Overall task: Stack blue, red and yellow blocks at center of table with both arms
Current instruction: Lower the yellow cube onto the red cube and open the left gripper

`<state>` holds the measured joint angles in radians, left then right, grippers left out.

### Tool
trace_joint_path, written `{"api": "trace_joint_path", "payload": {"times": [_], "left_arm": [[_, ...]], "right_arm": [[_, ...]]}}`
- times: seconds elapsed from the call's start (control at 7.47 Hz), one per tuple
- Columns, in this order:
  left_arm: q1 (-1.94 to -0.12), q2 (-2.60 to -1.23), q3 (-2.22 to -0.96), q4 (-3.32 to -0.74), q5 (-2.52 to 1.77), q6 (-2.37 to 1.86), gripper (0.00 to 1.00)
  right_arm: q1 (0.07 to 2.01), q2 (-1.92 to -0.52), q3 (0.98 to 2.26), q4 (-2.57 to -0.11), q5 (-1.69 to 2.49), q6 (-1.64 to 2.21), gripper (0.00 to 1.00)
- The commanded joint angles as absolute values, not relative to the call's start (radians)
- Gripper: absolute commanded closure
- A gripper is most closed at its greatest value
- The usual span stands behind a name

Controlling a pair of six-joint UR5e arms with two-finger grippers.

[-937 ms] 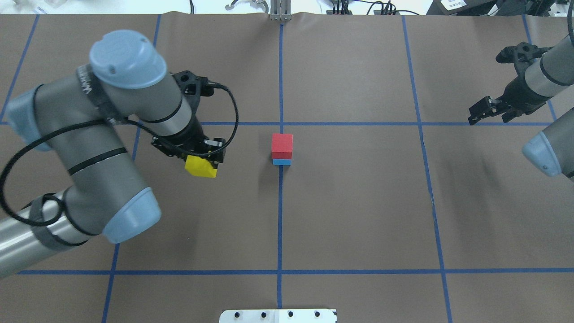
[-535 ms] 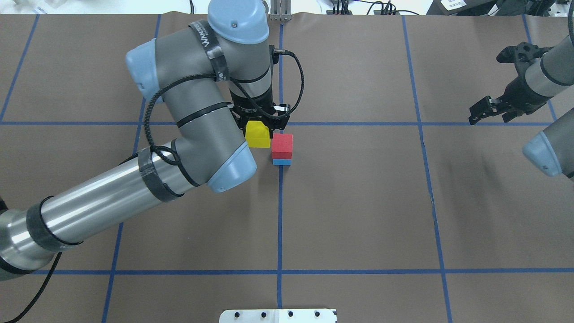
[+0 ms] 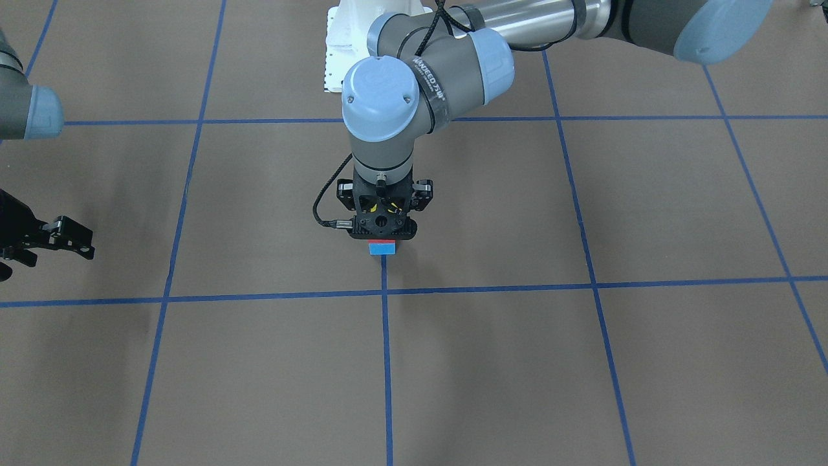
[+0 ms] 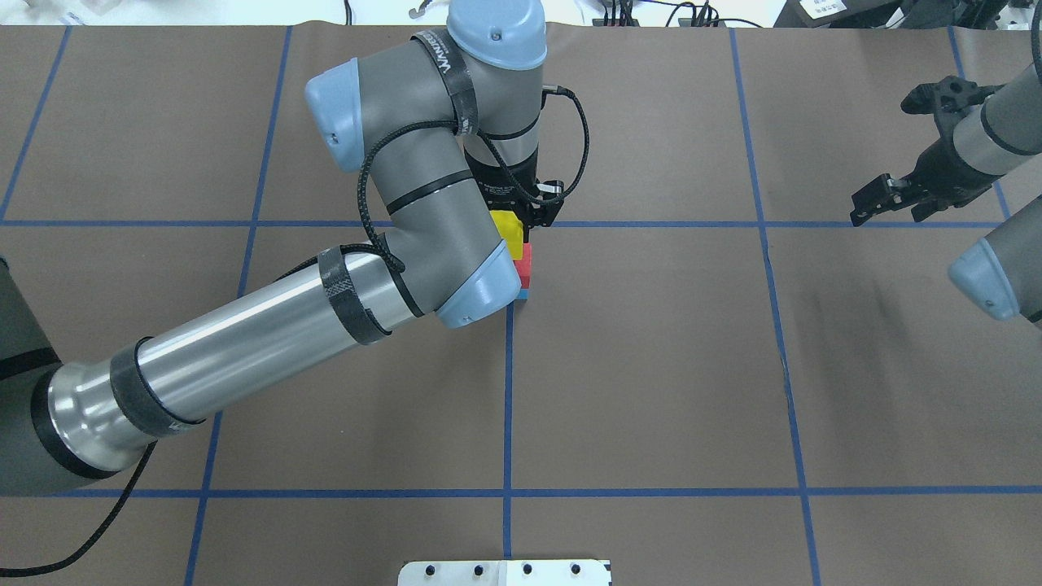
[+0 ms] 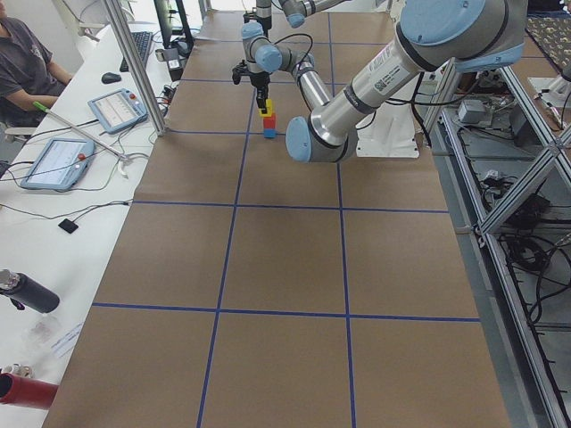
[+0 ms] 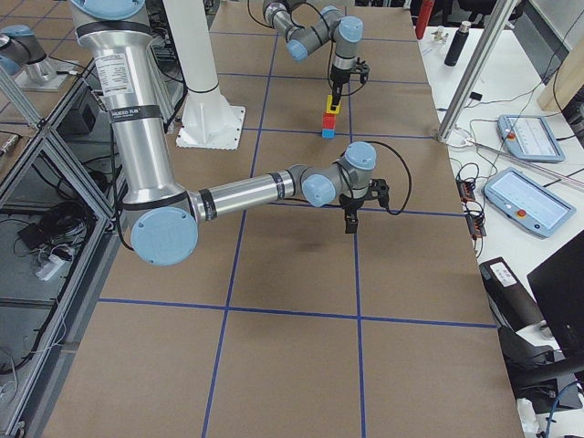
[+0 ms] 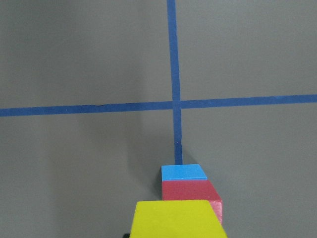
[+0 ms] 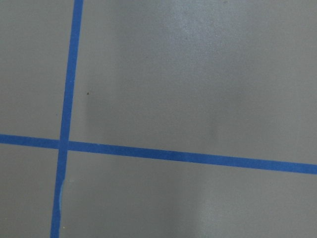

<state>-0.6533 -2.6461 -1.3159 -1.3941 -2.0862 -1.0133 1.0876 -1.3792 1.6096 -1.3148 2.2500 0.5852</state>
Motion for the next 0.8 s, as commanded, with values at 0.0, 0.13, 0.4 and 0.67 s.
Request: {"api": "trace_joint_path", "payload": {"times": [0.0,0.13,0.4,0.67], "left_arm": [[-0.646,-2.648,-1.305,-1.41,-2.086,-1.025,1.0],[-0.644,-2.646,-1.305,-1.411,-2.086,-1.032,1.0],[-0.644,-2.643,-1.299,-1.434,-2.086,-1.073,1.0],[-0.637,-2.643,-1.285,-1.463,-2.086,-1.112,1.0]], "right_arm": [[1.088,-1.378,1.609,-1.315,2.249,0.595,0.01],[1.088,-1.378,1.611,-1.315,2.25,0.607,0.01],[1.088,-1.376,1.611,-1.315,2.249,0.612,0.01],[1.088,-1.376,1.611,-1.315,2.249,0.612,0.01]]}}
